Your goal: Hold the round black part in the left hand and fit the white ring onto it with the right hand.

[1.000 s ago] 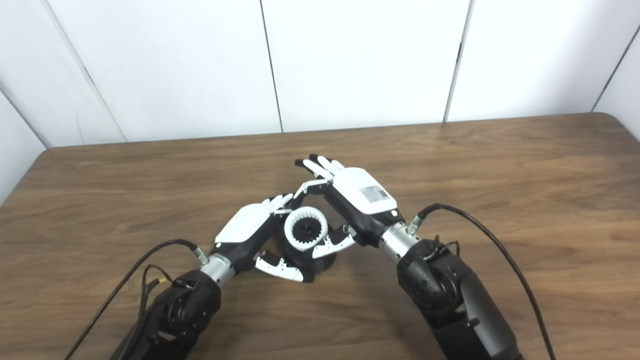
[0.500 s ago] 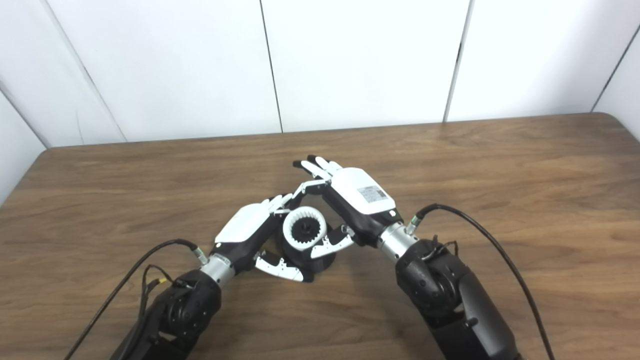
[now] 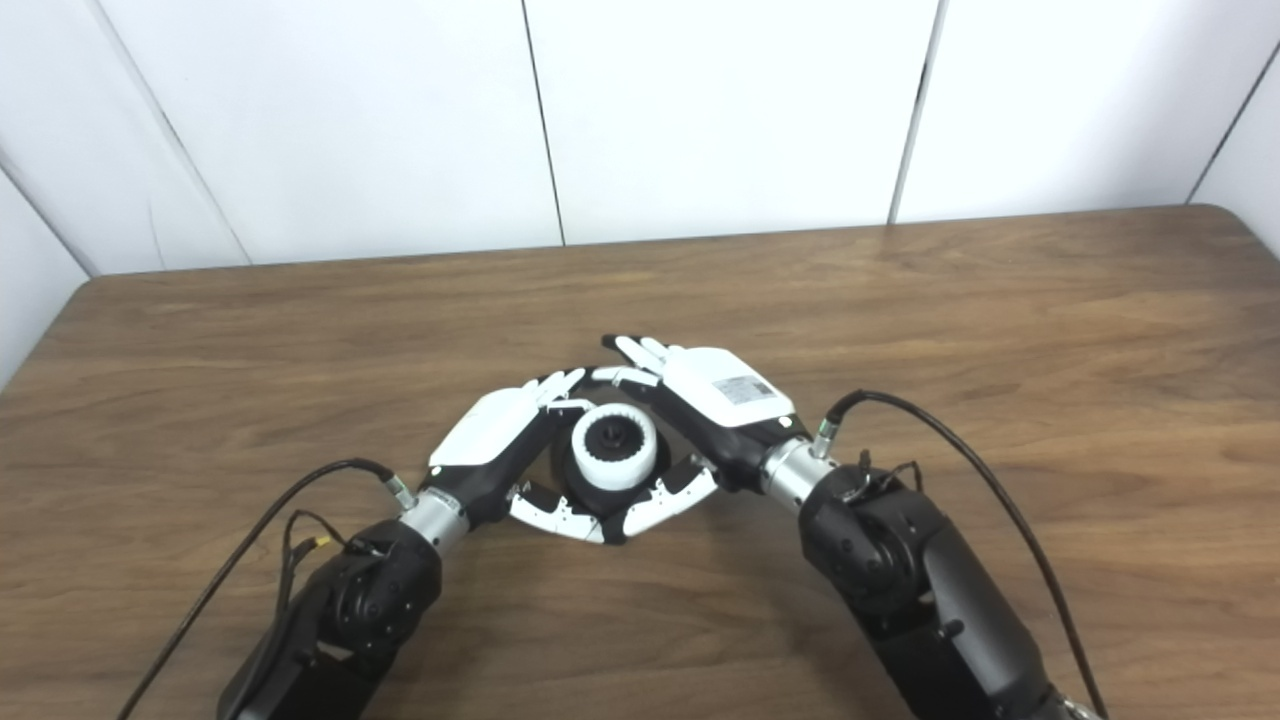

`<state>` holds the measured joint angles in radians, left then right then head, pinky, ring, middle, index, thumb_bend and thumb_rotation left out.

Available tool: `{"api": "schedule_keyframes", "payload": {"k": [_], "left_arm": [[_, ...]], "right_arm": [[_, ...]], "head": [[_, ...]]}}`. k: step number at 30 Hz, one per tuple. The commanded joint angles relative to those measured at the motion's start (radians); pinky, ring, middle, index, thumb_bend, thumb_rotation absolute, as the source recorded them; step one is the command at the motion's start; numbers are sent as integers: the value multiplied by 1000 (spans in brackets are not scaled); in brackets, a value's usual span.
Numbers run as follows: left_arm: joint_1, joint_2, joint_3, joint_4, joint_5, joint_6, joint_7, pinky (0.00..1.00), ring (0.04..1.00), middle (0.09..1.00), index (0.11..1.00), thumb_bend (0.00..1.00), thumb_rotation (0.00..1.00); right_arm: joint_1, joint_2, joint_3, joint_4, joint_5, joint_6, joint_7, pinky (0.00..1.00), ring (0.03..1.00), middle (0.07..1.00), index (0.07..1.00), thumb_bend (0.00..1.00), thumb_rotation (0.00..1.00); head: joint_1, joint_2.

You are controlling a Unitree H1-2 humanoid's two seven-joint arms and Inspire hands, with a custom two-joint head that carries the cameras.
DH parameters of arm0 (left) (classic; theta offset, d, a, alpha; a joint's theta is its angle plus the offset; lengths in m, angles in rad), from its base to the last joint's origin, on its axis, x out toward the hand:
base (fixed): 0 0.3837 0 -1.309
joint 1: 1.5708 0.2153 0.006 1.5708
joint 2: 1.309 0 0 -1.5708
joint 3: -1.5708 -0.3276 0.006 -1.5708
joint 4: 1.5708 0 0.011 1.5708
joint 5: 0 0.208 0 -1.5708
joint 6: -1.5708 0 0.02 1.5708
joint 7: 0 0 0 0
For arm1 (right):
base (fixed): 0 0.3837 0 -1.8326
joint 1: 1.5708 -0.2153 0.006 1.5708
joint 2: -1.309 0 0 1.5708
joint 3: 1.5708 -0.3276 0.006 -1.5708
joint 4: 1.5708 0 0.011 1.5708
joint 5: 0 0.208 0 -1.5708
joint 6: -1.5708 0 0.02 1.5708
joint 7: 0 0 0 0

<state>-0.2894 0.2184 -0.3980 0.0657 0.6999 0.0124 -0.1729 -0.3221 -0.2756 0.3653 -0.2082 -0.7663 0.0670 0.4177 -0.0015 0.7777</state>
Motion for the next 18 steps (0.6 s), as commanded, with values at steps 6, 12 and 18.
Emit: {"api": "schedule_keyframes", "payload": {"k": [6, 12, 18], "left_arm": [[-18, 18, 7, -5, 8, -3, 3, 1000, 1000, 1000, 675, 1000, 379], [-21, 19, 7, -4, 10, 0, 2, 1000, 1000, 1000, 675, 1000, 387], [-20, 17, 8, -5, 9, 5, 0, 1000, 1000, 1000, 674, 1000, 371]], "right_arm": [[-34, 2, -12, -42, 6, 7, 1, 961, 1000, 1000, 980, 1000, 491], [-37, 2, -13, -37, 13, 1, -3, 963, 1000, 1000, 983, 1000, 467], [-39, -11, -25, -40, 19, 23, 16, 976, 1000, 1000, 1000, 1000, 449]], "head": [[0, 2], [0, 1], [1, -1]]}}
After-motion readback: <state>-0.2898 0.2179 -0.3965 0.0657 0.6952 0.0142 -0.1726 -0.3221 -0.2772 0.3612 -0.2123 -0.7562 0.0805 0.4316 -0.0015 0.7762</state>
